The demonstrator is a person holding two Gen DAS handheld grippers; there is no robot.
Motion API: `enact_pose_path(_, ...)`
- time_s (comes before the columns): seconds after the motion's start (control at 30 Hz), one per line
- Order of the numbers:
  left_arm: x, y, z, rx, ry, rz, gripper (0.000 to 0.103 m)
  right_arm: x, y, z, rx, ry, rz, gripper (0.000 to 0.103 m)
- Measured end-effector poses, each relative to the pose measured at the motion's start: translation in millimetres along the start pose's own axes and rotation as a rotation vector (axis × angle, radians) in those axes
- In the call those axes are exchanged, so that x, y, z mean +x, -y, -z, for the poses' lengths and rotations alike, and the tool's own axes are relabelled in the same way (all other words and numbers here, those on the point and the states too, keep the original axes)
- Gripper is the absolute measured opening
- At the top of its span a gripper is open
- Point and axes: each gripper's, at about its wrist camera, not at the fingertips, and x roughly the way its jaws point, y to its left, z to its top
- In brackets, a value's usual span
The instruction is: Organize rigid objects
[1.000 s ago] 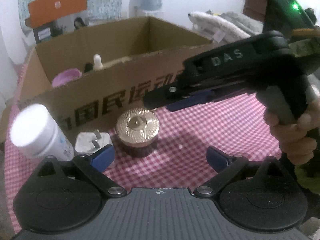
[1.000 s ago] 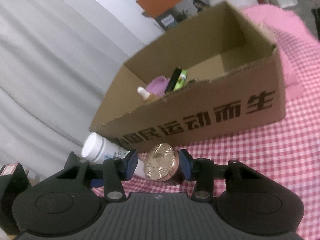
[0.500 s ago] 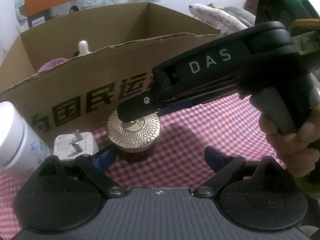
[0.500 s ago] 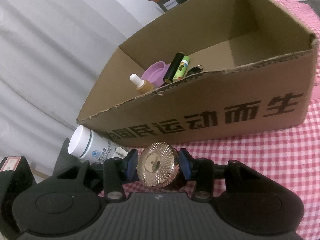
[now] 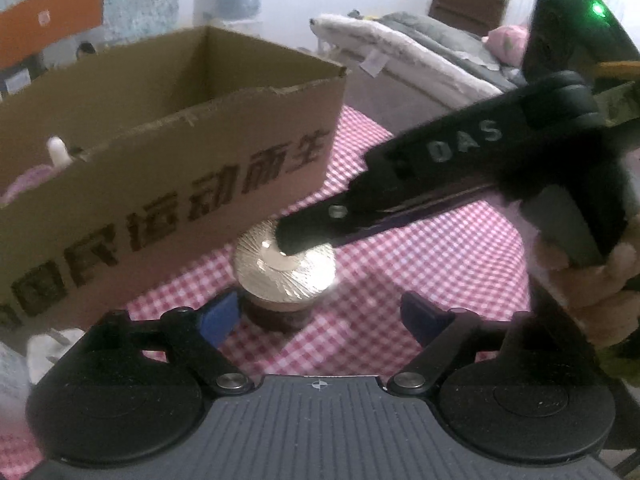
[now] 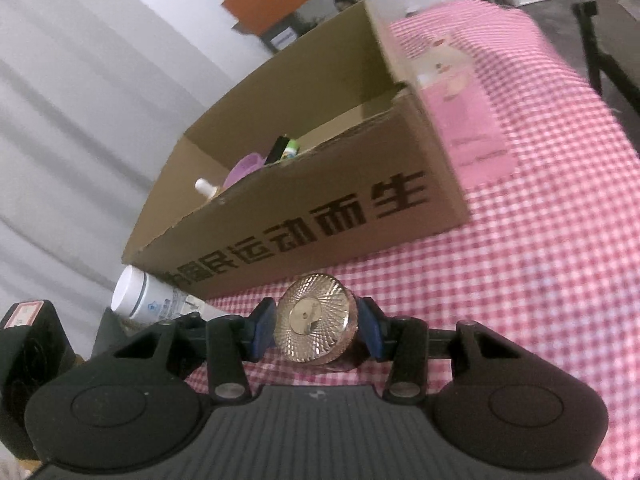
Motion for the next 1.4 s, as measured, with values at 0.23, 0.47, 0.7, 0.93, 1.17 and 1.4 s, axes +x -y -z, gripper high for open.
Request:
enact_pose_path(0.23, 12.6, 7.7, -7.4, 0.108, -0.015, -0.153, 0.08, -0.9, 4.3, 2.3, 0.009, 0.005, -0.007, 0.048)
enact_pose_path(0.47, 22.7, -1.7, -13.3, 0.068, -0.042, -0.127, 0.055, 10.0, 3.1, 2.7, 0.015, 0.014, 0.001, 0.047)
enact_pose_path(0.7, 18.4, -0.3, -11.2, 0.052, -0.059, -0.122, 0.055, 7.4, 5.1, 7.3, 0.02, 0.01, -0.005, 0.043)
enact_pose_path(0.93, 21.3, 2.4, -17.9, 0.048, -0.071, -0.131, 0.056, 10.4, 7.7, 9.3, 0.038, 0.003, 0.004, 0.043)
enact_pose_path(1.17, 25.3, 3.3, -20.5, 0.046, -0.067, -0.14, 0.056, 12.8, 12.8, 8.1, 0.057, 0.015, -0.015, 0.043)
enact_pose_path(1.4, 24.7, 0.9, -20.1, 0.037, -0.066, -0.14, 0.056, 12.7, 10.8, 9.6, 0.048, 0.022, -0.012, 0.043)
